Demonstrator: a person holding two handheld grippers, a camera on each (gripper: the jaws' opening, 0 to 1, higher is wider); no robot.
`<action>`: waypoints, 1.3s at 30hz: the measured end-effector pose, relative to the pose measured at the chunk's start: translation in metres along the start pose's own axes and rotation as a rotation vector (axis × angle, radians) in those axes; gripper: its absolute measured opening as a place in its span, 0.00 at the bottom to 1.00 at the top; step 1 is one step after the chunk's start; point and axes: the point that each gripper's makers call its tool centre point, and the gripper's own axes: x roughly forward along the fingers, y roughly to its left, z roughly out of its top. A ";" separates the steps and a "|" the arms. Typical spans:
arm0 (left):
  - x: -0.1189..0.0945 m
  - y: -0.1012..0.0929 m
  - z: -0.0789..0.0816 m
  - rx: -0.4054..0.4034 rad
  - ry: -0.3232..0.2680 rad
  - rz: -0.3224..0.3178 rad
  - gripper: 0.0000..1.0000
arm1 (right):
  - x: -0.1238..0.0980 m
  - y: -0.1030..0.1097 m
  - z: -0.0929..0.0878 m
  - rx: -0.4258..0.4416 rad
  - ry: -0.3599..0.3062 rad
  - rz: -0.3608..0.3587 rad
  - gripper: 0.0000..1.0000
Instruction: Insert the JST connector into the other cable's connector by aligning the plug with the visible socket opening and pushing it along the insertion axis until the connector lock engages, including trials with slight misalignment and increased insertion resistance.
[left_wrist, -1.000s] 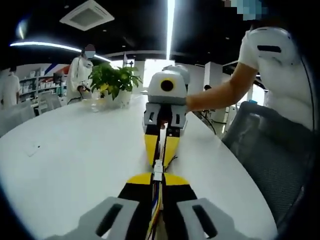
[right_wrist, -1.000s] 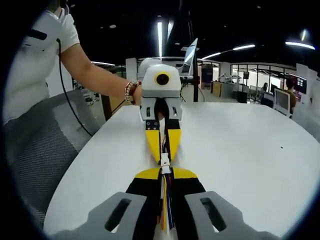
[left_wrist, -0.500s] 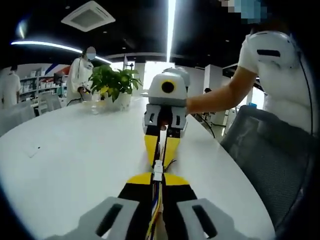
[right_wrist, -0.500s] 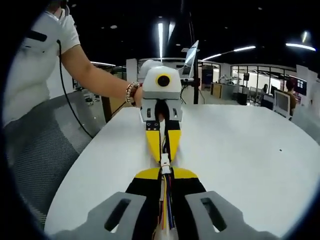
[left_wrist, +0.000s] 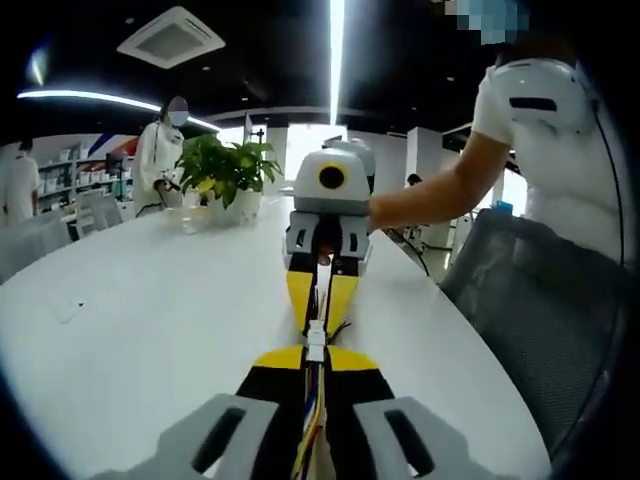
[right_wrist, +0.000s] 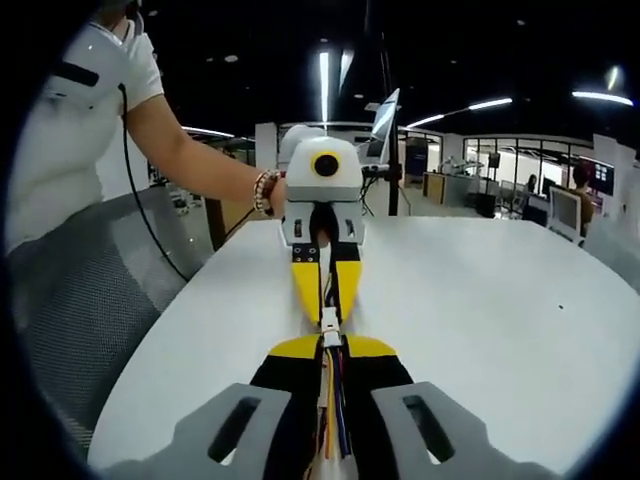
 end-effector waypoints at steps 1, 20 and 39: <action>0.000 0.000 0.000 -0.001 -0.001 0.000 0.00 | 0.000 0.000 0.000 0.004 -0.001 -0.001 0.05; 0.001 -0.009 0.007 0.027 0.013 -0.033 0.00 | -0.003 0.005 0.005 -0.006 -0.021 0.046 0.04; 0.008 -0.010 0.014 0.038 0.003 0.000 0.00 | -0.013 -0.001 0.020 -0.020 -0.048 0.001 0.12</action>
